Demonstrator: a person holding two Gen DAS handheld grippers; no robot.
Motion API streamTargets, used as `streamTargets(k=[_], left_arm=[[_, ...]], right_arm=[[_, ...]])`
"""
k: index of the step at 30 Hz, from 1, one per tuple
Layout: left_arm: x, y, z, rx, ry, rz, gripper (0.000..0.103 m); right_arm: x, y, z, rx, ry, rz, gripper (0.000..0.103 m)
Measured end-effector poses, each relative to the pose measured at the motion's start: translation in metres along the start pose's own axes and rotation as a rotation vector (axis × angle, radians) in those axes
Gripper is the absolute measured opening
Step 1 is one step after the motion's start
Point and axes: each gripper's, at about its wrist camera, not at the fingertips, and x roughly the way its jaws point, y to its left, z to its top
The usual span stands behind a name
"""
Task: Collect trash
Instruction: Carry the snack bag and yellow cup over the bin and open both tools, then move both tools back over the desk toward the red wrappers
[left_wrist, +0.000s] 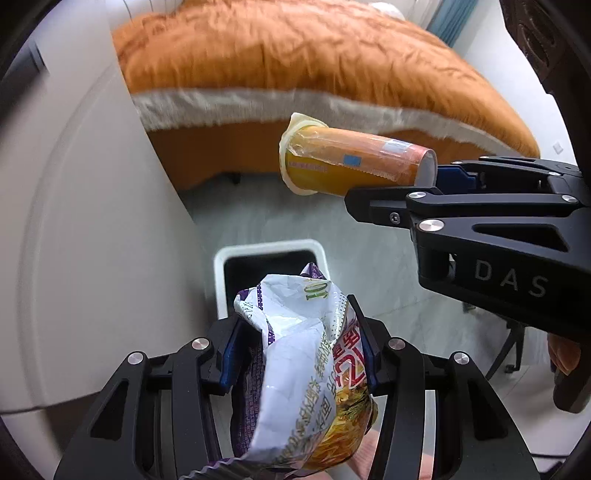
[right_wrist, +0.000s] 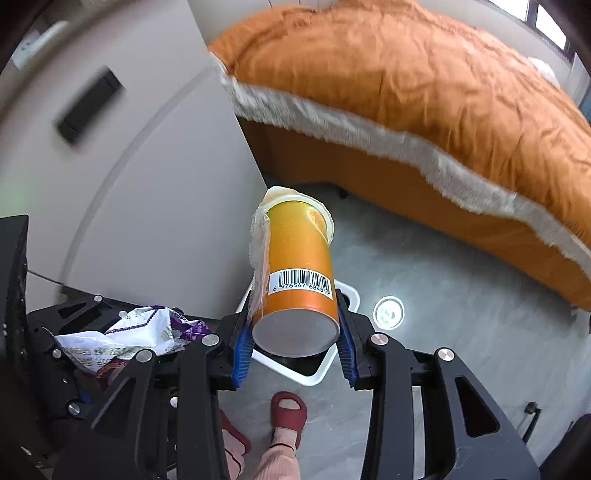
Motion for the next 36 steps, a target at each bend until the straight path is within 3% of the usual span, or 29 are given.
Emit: streamTargets(k=[5, 7, 8, 9, 10, 14, 21, 30, 36], left_arm=[[0.063, 0.017, -0.012, -0.031, 0.042, -0.011, 0.049], [0.085, 0.024, -0.019, -0.048, 0.066, -0.027, 0.06], [0.096, 0.028, -0.019, -0.057, 0.079, -0.018, 0.088], [0.107, 0.031, -0.023, -0.065, 0.082, 0.014, 0.098], [0.112, 0.031, -0.028, -0.065, 0.083, 0.026, 0.098], [0.128, 0.039, -0.039, -0.075, 0.114, 0.027, 0.098], [0.124, 0.038, -0.041, -0.075, 0.113, 0.034, 0.098], [0.078, 0.035, -0.031, -0.09, 0.064, 0.059, 0.098], [0.015, 0.019, -0.02, -0.106, -0.003, 0.078, 0.098]], right_arm=[[0.057, -0.008, -0.015, 0.0, 0.049, 0.003, 0.04], [0.077, -0.012, -0.021, 0.001, 0.07, -0.002, 0.041], [0.085, -0.013, -0.024, 0.003, 0.08, -0.008, 0.062], [0.091, -0.015, -0.026, 0.006, 0.091, -0.01, 0.095], [0.099, -0.019, -0.029, 0.012, 0.096, -0.018, 0.099], [0.114, -0.026, -0.035, 0.017, 0.115, -0.037, 0.099], [0.109, -0.023, -0.028, 0.01, 0.111, -0.042, 0.099], [0.068, -0.013, -0.011, 0.005, 0.063, -0.037, 0.099], [0.012, -0.008, -0.006, 0.009, 0.022, -0.044, 0.099]])
